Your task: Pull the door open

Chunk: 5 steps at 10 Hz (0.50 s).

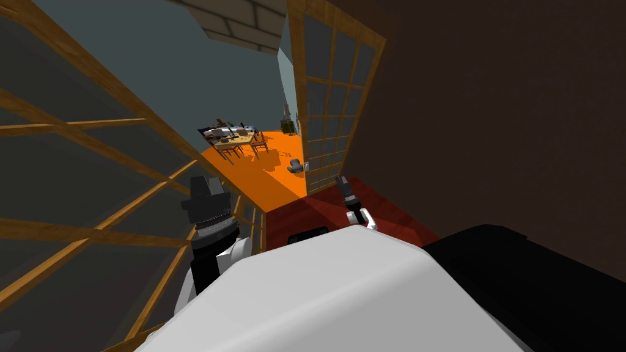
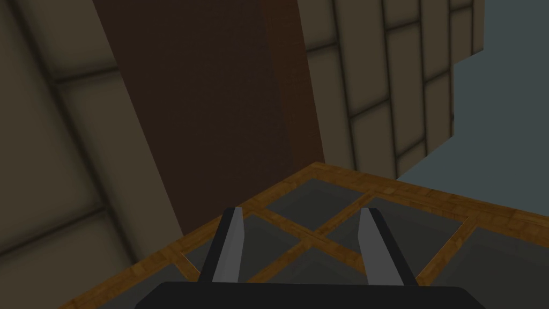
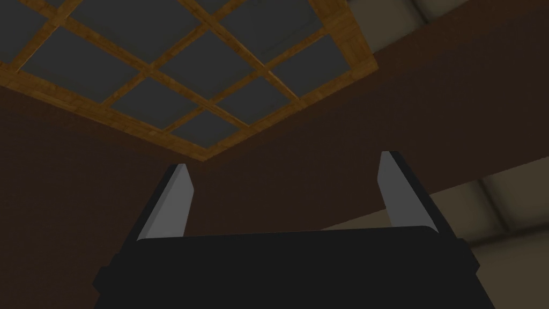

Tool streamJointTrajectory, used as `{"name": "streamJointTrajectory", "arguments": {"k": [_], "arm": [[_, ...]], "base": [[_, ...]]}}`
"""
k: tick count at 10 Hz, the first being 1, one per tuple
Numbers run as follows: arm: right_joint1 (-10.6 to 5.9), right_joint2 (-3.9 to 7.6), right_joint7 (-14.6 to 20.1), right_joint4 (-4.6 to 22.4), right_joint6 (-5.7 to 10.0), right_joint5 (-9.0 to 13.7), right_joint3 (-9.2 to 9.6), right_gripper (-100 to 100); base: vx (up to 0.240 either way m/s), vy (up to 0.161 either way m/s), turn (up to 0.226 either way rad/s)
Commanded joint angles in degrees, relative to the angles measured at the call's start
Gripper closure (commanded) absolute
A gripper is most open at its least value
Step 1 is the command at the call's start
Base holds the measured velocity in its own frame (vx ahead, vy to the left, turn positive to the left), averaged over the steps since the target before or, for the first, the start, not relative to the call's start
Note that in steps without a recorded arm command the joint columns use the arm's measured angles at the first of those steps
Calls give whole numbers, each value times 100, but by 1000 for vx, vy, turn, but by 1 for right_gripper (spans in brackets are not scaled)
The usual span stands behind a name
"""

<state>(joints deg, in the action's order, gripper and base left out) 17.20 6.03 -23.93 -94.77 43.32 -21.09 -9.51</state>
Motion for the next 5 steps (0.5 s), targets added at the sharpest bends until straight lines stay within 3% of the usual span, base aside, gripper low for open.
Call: {"name": "streamJointTrajectory", "arguments": {"k": [1,5], "arm": [[-63,12,-147,198,50,-73,-43,-100],[-189,18,-495,685,184,-253,-142,-100]], "base": [[95,33,12],[99,35,11]]}}
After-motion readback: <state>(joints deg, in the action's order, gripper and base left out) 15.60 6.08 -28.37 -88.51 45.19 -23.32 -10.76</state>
